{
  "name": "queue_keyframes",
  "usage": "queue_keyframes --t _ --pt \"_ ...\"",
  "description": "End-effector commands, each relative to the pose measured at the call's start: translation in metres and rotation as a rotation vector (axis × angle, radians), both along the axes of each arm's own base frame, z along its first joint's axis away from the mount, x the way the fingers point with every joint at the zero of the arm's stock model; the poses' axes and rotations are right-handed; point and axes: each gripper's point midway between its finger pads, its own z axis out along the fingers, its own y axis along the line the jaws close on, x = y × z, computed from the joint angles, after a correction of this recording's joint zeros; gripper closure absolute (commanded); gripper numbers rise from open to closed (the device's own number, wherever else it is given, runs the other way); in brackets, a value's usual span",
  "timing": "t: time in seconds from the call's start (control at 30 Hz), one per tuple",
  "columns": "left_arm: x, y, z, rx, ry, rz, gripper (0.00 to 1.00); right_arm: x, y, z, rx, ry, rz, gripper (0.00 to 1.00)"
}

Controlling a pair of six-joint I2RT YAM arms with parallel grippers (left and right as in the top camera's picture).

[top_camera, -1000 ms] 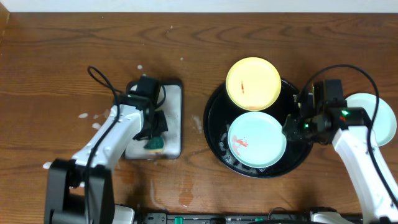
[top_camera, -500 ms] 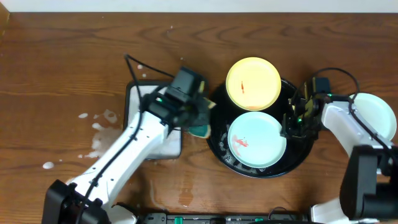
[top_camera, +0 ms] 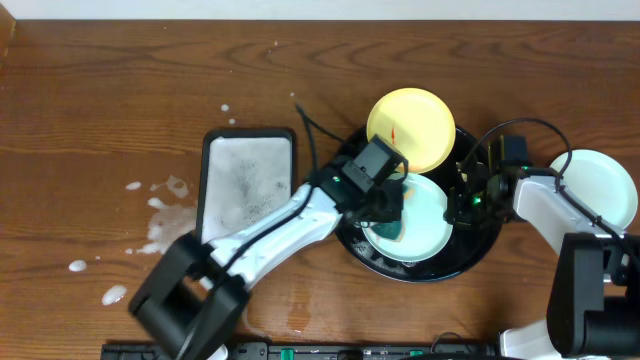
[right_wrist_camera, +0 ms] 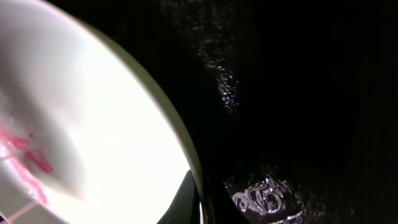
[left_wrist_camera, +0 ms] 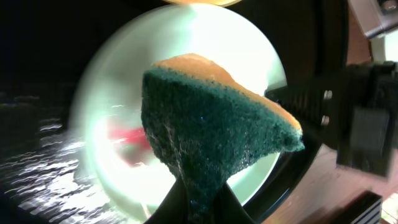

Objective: Clean dirty plates on tray and stack at the side
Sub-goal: 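Scrub the second pale green plate with the sponge in the left gripper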

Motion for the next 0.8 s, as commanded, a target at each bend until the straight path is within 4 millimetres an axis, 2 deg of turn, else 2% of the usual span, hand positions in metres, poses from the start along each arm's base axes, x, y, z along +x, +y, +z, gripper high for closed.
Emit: queue_keyframes --t 0.0,0.07,0.13,0.2,0.27,0.33,0.4,0.47,0.57,0.63,0.7,0.77 --pt "-0.005 -0.019 -0.019 -0.048 0.084 -0.015 0.93 -0.034 -0.011 -0.036 -0.06 0.127 -0.02 0.99" --pt "-0.006 -0.019 -0.04 -0.018 0.109 -0.015 0.93 -0.035 -0.011 -0.036 -0.06 0.129 -0.02 0.99" --pt "-0.006 -0.01 -0.065 0.051 0.118 -0.014 0.93 -0.035 -0.011 -0.036 -0.06 0.128 -0.019 0.99" --pt "-0.002 0.01 -0.088 0.174 0.091 -0.001 0.93 -0.036 -0.011 -0.035 -0.061 0.13 -0.019 0.99" --pt "0.004 0.041 -0.101 0.33 0.052 0.052 0.92 -0.037 -0.011 -0.035 -0.061 0.134 -0.018 0.99" --pt "0.01 0.07 -0.102 0.477 0.004 0.096 0.93 -0.039 -0.011 -0.034 -0.062 0.136 -0.006 0.99" --pt "0.016 0.097 -0.096 0.616 -0.042 0.125 0.93 -0.04 -0.012 -0.034 -0.07 0.142 0.0 0.99" --pt "0.021 0.114 -0.087 0.717 -0.081 0.141 0.93 -0.042 -0.014 -0.035 -0.082 0.148 0.0 0.99" --pt "0.026 0.114 -0.08 0.737 -0.103 0.111 0.93 -0.044 -0.015 -0.035 -0.088 0.155 0.0 0.99" --pt "0.025 0.102 -0.081 0.683 -0.085 0.102 0.93 -0.045 -0.015 -0.035 -0.088 0.161 0.0 0.99" --pt "0.016 0.076 -0.085 0.55 -0.018 0.068 0.93 -0.046 -0.015 -0.035 -0.087 0.164 0.001 0.99" --pt "0.006 0.041 -0.086 0.371 0.062 0.018 0.93 -0.046 -0.015 -0.035 -0.087 0.164 0.001 0.99"
